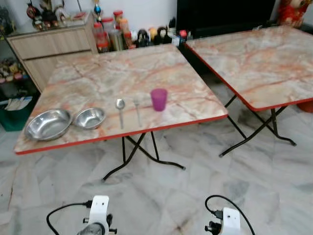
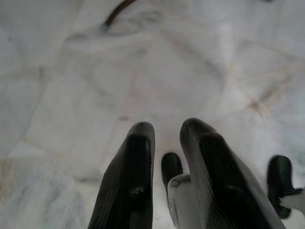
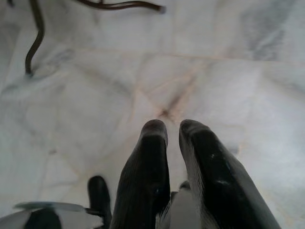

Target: Setting the table

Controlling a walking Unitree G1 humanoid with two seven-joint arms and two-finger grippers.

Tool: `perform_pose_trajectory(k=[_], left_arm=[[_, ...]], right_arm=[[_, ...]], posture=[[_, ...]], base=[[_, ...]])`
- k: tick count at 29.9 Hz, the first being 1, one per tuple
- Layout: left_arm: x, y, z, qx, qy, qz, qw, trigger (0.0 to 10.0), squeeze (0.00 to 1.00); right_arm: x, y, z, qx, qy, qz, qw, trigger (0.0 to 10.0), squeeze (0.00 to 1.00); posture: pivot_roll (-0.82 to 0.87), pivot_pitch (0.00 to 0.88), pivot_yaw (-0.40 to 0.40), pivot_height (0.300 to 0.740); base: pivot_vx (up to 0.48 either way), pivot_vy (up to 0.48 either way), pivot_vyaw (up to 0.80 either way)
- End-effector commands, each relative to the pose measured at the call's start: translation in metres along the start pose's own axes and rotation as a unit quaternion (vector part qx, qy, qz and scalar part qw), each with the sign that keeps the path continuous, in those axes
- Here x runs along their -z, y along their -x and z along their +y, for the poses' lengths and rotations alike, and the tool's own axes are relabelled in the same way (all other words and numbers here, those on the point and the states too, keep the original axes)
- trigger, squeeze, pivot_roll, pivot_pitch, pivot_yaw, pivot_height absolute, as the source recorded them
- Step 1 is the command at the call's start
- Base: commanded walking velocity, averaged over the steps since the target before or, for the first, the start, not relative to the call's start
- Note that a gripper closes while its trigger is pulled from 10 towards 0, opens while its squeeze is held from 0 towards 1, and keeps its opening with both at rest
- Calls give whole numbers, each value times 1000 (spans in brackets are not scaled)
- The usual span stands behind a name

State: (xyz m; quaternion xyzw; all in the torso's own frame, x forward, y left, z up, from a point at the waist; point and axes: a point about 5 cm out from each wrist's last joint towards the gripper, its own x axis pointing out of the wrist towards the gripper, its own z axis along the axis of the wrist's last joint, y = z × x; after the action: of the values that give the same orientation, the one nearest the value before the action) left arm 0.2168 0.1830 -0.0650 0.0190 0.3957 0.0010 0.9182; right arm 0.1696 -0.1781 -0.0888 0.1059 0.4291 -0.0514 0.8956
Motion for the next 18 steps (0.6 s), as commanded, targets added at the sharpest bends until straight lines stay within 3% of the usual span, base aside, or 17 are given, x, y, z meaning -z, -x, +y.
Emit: perform_pose_trajectory(k=[1,10,18], left_arm=[[5,2,10,-15,-1,8,1000,10000,0],[2,1,11,-19,3,3,1000,10000,0],[0,1,11,-21,3,1,1000,10000,0]], right_arm=[[-5,-2,10,-13,5,-5,1000,10000,0],[-7,-3,12,-12,1,-9,1000,10000,0],[-6,-3,12,-13,2,-7,1000,10000,0]], posture=[[28,0,37,740],[33,0,38,740],[35,0,35,740]], base=[[0,435,0],[0,424,179],[0,0,0]])
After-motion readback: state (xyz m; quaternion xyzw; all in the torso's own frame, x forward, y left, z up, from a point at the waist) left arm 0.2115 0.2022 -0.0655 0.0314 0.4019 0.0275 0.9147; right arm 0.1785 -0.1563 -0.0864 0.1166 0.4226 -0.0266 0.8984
